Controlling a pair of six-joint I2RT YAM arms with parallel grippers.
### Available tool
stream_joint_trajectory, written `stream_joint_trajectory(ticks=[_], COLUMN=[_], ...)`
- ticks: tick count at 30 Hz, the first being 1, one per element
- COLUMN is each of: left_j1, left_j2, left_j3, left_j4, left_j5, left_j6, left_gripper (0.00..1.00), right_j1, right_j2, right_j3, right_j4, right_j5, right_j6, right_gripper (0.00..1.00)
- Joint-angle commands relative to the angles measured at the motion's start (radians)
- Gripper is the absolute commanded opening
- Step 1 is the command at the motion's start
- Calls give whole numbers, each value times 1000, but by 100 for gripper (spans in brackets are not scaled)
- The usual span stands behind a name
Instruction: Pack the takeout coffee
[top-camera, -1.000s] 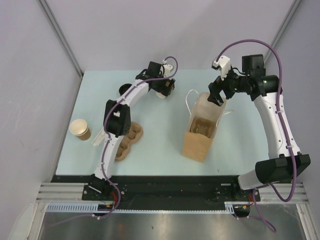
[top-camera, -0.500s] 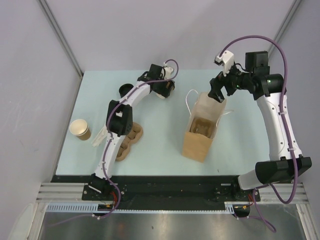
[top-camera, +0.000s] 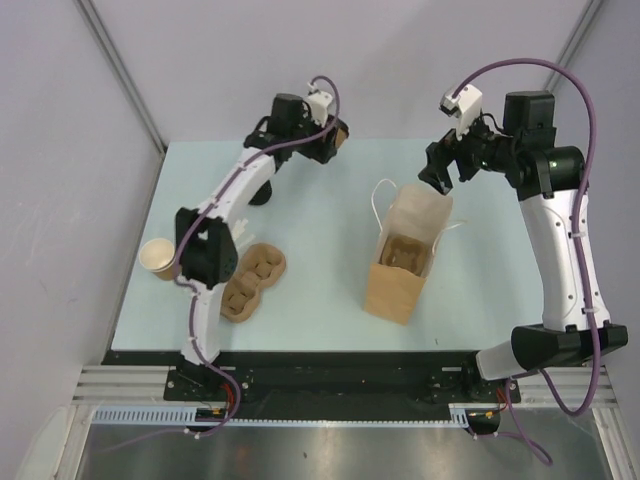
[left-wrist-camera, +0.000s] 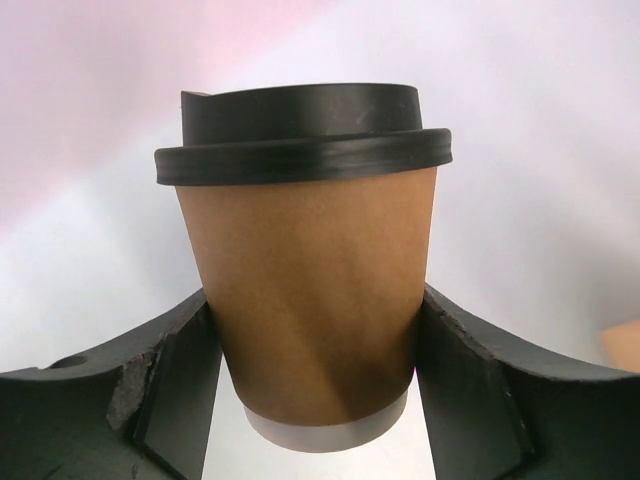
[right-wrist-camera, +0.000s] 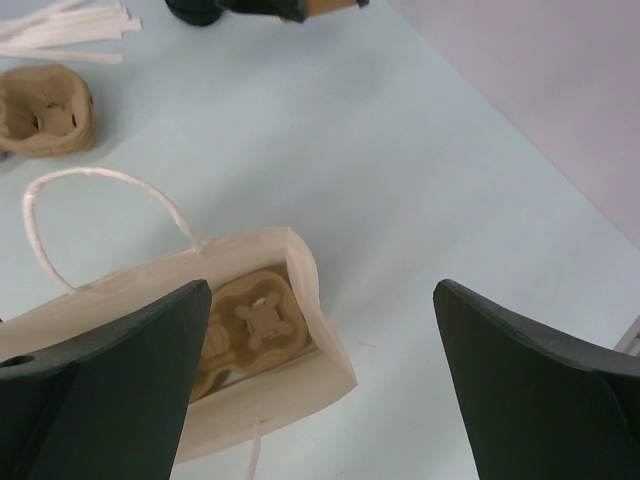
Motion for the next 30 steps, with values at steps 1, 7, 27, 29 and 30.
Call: stream_joint_trajectory(ticks=[1, 7, 27, 29, 30], left_j1=[24, 39, -163, -169, -182], left_j2=[-338, -735, -1263, -1265, -1265], left_j3=[-83, -554, -949, -949, -950], left_j4=[105, 468, 505, 497, 488], left_j5=[162, 351, 322, 335, 339], left_j6=[-33, 45, 488, 490, 504], left_gripper=[66, 72, 73, 72, 72], right_j1=[-6, -41, 270, 322, 377], right_j2=[-51, -58, -82, -63, -59], right_j3=[98, 219, 270, 302, 310], right_j4=[55, 89, 277, 215, 169], right_j5=[-7, -122, -340, -262, -236], right_j6=[91, 279, 406, 297, 204], right_gripper=[100, 100, 100, 100, 100])
